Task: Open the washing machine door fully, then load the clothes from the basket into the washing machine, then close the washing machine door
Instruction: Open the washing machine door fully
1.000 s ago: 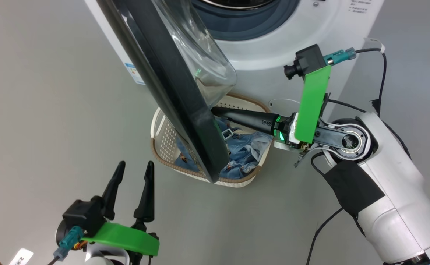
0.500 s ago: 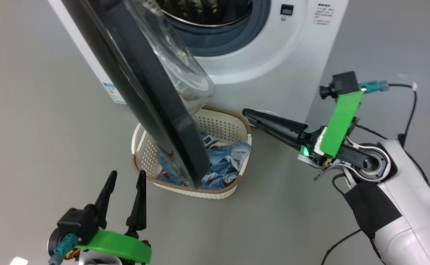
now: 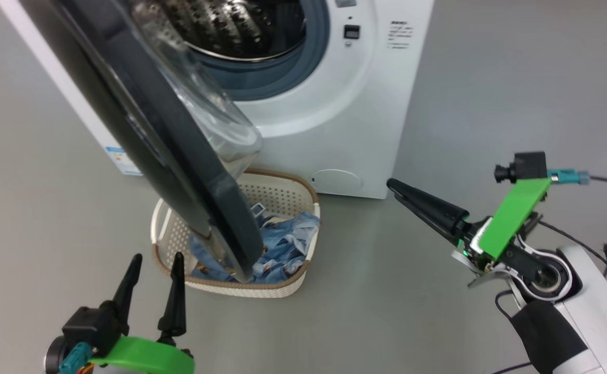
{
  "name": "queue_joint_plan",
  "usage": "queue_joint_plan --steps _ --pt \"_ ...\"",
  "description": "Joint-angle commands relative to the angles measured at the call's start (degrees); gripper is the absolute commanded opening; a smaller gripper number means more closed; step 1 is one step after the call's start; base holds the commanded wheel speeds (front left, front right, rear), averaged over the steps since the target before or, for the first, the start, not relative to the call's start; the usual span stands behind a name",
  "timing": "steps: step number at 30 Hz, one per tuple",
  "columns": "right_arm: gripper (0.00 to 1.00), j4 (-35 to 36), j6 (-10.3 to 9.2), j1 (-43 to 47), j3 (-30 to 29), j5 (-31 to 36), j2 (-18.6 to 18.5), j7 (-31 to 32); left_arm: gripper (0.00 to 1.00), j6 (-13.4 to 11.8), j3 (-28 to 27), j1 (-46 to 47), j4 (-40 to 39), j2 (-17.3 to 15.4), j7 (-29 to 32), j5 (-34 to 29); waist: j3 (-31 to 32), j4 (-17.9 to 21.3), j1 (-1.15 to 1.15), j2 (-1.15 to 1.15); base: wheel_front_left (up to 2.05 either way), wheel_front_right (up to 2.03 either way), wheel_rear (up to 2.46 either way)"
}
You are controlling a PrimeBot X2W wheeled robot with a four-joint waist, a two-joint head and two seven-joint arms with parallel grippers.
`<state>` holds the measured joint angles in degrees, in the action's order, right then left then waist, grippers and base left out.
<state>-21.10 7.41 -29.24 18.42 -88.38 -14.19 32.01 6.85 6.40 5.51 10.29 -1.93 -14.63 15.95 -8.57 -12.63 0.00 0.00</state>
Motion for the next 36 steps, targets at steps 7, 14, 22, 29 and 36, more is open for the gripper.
queue_joint_plan --steps 7,14,22,29,36 --pt "1.00 1.55 0.08 3.86 -1.22 0.09 -1.04 -4.26 1.00 0.44 -4.09 -0.94 -1.65 -0.95 -0.37 -1.34 1.47 4.03 0.00 0.00 0.00 0.00 0.00" --pt "1.00 2.47 0.08 7.95 -2.88 1.39 -3.51 -9.53 1.00 0.57 -5.29 -2.09 -1.82 -0.95 -0.37 -1.87 2.06 5.38 0.00 0.00 0.00 0.00 0.00" --pt "1.00 0.33 0.08 12.24 -0.05 6.61 -6.68 -18.60 1.00 0.61 -6.76 -3.64 -1.93 -0.95 -0.37 -1.79 3.32 6.77 0.00 0.00 0.00 0.00 0.00" --pt "1.00 -1.49 0.08 14.05 3.36 9.91 -9.37 -27.54 1.00 0.63 -7.23 -3.90 -2.21 -0.95 -0.37 -1.92 3.33 7.54 0.00 0.00 0.00 0.00 0.00" --pt "1.00 -5.10 0.08 14.54 8.91 15.70 -11.94 -41.32 1.00 0.63 -7.17 -3.71 -2.10 -0.95 -0.37 -2.00 3.26 7.48 0.00 0.00 0.00 0.00 0.00"
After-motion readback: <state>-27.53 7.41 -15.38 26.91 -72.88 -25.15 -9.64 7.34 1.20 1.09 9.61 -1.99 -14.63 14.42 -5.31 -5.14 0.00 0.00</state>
